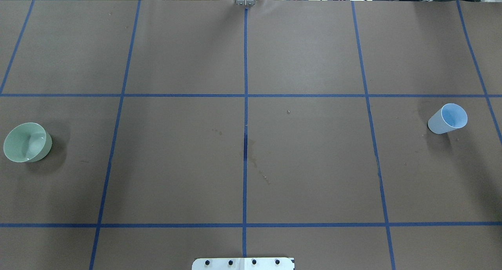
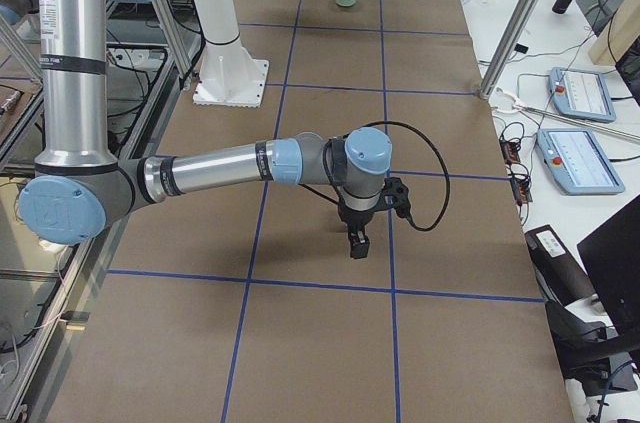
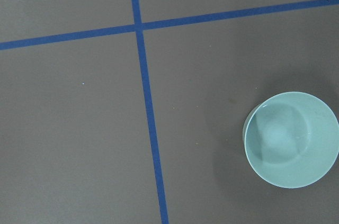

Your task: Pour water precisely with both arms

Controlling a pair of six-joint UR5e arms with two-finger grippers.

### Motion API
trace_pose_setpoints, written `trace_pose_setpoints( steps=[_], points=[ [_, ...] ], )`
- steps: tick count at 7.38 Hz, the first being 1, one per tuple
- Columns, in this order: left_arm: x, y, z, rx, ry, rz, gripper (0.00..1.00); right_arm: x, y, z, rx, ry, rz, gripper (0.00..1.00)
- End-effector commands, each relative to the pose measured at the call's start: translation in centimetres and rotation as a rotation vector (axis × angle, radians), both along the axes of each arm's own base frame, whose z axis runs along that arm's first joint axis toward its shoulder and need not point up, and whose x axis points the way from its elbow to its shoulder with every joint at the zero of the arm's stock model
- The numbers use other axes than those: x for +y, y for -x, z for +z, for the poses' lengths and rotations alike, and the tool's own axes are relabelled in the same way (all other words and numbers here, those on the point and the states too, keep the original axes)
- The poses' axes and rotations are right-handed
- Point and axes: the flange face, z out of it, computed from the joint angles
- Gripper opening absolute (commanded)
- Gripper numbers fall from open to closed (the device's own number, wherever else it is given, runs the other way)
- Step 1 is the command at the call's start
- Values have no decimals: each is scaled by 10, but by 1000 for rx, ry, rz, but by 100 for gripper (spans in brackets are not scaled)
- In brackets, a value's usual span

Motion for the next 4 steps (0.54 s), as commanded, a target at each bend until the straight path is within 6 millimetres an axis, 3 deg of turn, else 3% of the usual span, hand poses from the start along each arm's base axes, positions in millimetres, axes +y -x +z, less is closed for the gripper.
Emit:
trace_pose_setpoints(
  steps=[1,2,3,4],
  points=[
    [-12,-43,32,33,-15,-42,100,1,1,2,-2,6,-1,99],
    [-15,-68,55,47,-23,-27,100,1,1,2,-2,7,-1,99],
    [-17,-103,56,58,-8,-7,100,1,1,2,1,6,-2,99],
    [-13,-119,54,61,-1,1,100,0,1,3,3,6,-2,99]
  ],
)
